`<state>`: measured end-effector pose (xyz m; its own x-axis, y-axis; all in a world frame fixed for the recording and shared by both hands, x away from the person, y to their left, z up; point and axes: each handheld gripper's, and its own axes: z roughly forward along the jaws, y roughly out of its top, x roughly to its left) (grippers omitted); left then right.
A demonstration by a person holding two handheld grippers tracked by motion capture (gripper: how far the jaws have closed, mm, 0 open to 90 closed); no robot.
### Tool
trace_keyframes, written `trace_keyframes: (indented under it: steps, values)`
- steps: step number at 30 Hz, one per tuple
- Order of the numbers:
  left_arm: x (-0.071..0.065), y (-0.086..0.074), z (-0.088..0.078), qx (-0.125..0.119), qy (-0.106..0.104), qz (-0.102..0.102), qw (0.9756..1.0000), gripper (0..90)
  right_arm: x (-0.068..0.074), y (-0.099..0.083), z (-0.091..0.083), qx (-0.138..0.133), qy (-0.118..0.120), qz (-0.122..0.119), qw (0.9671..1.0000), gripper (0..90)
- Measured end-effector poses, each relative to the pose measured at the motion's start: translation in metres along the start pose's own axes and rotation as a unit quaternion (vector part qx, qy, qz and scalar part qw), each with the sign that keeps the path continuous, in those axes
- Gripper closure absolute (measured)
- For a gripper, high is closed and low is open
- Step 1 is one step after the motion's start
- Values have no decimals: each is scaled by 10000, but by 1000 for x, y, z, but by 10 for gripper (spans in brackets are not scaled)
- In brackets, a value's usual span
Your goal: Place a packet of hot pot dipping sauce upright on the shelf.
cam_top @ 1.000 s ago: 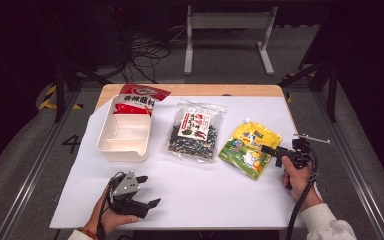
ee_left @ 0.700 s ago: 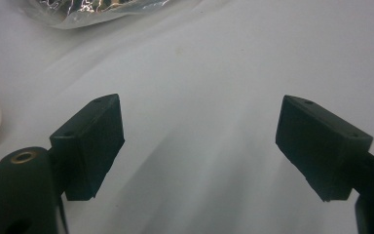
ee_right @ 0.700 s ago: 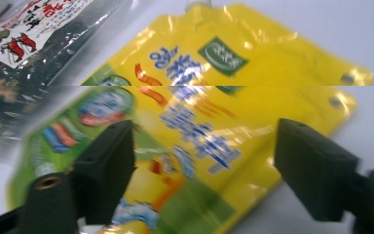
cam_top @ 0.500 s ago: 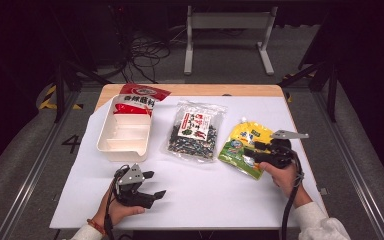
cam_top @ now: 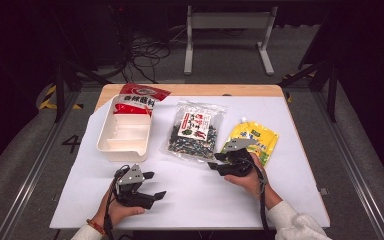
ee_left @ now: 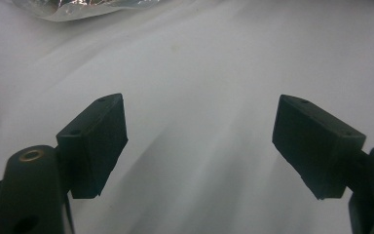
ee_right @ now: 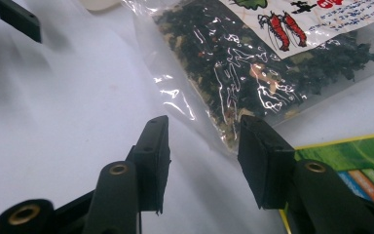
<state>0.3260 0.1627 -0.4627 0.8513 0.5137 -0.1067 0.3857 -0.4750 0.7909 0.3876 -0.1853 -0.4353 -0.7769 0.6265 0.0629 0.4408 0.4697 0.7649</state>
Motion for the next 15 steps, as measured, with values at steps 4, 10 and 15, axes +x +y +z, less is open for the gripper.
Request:
trace_keyframes:
  steps: [4,10,15]
  values:
    - [1,-1,-1,-2,-1,-47,10000,210,-1,1,12,157,-54,-81,9998,687]
    - [3,-2,-2,2,12,-58,10000,210,4,0,17,172,-51,-405,9990,883]
    - [2,-1,-2,-1,12,-102,9999,207,6,-1,16,164,252,-600,9977,900]
